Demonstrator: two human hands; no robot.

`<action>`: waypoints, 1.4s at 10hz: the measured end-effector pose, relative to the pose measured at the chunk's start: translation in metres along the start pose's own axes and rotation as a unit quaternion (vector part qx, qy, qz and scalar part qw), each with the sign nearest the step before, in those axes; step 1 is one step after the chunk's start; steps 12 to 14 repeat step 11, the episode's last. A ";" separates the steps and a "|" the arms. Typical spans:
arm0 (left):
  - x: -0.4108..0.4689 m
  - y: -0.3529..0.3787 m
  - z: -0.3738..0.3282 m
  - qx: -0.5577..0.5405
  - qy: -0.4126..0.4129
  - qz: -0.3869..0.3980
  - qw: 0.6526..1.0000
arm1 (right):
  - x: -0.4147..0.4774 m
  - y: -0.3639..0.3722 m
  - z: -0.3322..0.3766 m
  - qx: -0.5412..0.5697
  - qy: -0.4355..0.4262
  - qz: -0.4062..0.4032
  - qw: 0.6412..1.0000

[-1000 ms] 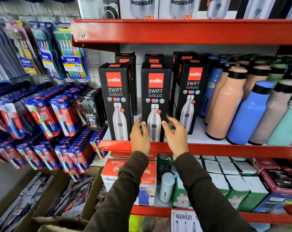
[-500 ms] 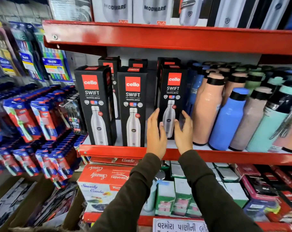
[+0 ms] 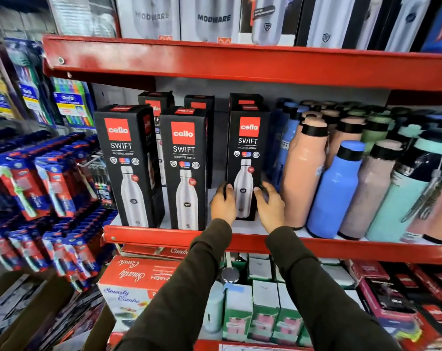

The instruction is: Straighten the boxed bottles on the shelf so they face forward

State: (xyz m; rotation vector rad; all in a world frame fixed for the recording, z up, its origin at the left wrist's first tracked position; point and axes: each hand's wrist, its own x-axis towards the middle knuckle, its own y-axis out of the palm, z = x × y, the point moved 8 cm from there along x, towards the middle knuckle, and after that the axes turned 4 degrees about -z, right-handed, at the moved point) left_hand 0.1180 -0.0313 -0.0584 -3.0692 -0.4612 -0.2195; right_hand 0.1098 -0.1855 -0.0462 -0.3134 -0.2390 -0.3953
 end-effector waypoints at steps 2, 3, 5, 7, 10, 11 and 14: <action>-0.012 -0.010 0.000 0.020 0.028 -0.015 0.999 | -0.014 -0.008 0.002 0.015 -0.017 -0.007 1.000; -0.022 -0.016 0.002 0.043 0.035 -0.022 0.998 | -0.023 -0.011 -0.002 0.031 -0.015 -0.004 0.999; -0.039 -0.027 0.000 0.046 0.060 -0.026 0.997 | -0.040 -0.021 -0.004 0.049 -0.023 -0.013 0.998; -0.052 -0.031 0.002 0.033 0.055 -0.023 0.998 | -0.055 -0.030 -0.005 0.076 -0.028 -0.028 0.996; -0.061 -0.034 -0.002 0.006 0.070 -0.027 0.997 | -0.064 -0.035 -0.002 0.061 -0.041 -0.036 0.997; -0.070 -0.037 -0.012 -0.024 0.120 -0.037 0.992 | -0.064 -0.044 -0.001 0.066 -0.053 -0.073 0.994; -0.070 -0.037 -0.012 -0.024 0.120 -0.037 0.992 | -0.064 -0.044 -0.001 0.066 -0.053 -0.073 0.994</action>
